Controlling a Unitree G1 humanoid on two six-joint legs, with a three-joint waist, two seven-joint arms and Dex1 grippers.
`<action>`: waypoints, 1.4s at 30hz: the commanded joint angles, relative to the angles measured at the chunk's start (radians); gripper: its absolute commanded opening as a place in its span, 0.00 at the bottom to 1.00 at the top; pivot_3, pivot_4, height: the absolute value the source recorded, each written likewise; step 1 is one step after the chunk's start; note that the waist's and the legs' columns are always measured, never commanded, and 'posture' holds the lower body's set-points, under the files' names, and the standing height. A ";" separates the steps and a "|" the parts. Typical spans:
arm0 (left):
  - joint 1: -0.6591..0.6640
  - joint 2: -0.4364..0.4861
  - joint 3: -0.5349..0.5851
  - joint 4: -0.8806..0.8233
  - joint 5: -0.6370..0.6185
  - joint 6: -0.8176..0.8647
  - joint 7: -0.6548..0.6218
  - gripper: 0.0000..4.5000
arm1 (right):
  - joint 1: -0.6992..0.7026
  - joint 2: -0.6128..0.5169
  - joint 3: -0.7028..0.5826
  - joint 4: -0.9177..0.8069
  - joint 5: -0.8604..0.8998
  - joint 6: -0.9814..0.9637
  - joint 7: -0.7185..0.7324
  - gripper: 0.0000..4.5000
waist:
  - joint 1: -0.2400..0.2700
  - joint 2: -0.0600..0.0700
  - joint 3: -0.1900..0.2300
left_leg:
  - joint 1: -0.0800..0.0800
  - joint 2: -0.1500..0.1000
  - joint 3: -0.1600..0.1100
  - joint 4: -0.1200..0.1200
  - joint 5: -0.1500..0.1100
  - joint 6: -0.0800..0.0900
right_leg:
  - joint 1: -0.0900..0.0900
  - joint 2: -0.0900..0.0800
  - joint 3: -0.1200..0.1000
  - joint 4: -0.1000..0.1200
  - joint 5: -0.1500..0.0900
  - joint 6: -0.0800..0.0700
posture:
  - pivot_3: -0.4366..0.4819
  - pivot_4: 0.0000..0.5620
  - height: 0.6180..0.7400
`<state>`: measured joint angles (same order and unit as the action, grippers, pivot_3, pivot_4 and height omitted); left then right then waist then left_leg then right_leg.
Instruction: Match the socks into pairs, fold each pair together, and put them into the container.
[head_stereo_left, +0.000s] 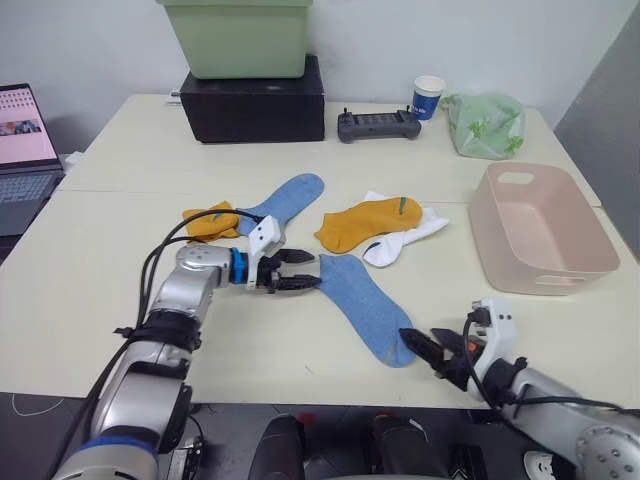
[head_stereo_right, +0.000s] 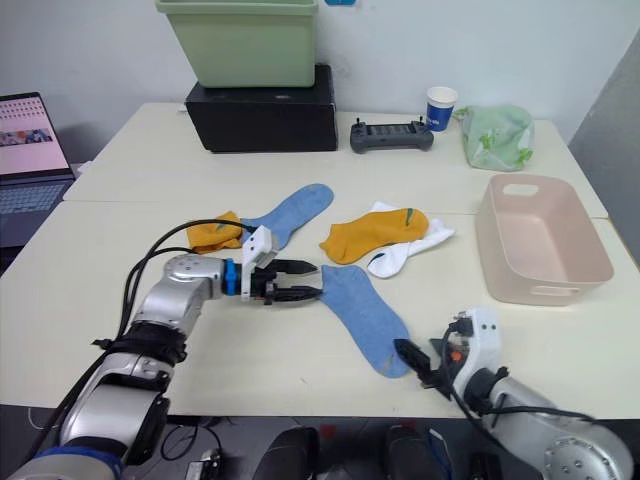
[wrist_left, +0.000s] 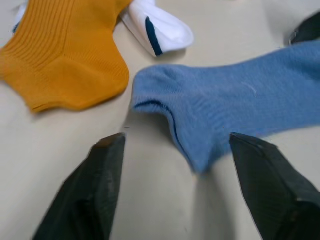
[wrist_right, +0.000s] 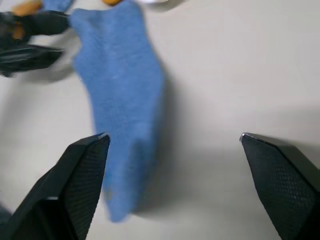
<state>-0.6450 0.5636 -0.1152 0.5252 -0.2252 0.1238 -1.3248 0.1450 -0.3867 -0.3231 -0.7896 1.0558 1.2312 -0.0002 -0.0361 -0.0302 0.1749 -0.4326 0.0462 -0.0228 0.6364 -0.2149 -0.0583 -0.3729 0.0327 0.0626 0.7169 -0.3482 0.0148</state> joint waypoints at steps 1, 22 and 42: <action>0.021 0.057 0.036 -0.154 -0.055 0.032 -0.055 0.99 | -0.023 -0.091 0.022 -0.054 -0.036 -0.077 0.092 1.00 | 0.001 0.000 0.000 | 0.000 0.000 0.000 0.000 0.000 0.000 | 0.000 0.000 -0.001 0.000 0.000 0.000 | 0.48 0.27 0.96; 0.137 -0.051 0.067 -0.338 -0.148 0.400 0.206 0.99 | 0.021 -0.406 0.186 -0.031 -0.348 -0.343 0.431 1.00 | 0.006 0.000 0.000 | 0.000 0.000 -0.001 0.005 0.000 0.000 | 0.003 0.000 -0.001 0.000 0.000 0.000 | 0.48 0.27 0.96; 0.056 -0.178 0.032 -0.218 -0.130 0.398 0.268 0.11 | 0.028 -0.294 0.194 -0.006 -0.306 -0.295 0.414 1.00 | 0.004 0.000 0.000 | 0.000 -0.001 -0.001 0.007 0.000 0.000 | 0.004 0.001 -0.001 0.000 0.000 0.000 | 0.48 0.27 0.96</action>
<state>-0.5679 0.3899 -0.0803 0.3239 -0.3488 0.5364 -1.0419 0.1895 -0.6946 -0.1227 -0.7804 0.6958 0.9112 0.4298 -0.0318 -0.0306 0.1752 -0.4326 0.0457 -0.0239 0.6436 -0.2149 -0.0582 -0.3693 0.0333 0.0620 0.7174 -0.3479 0.0144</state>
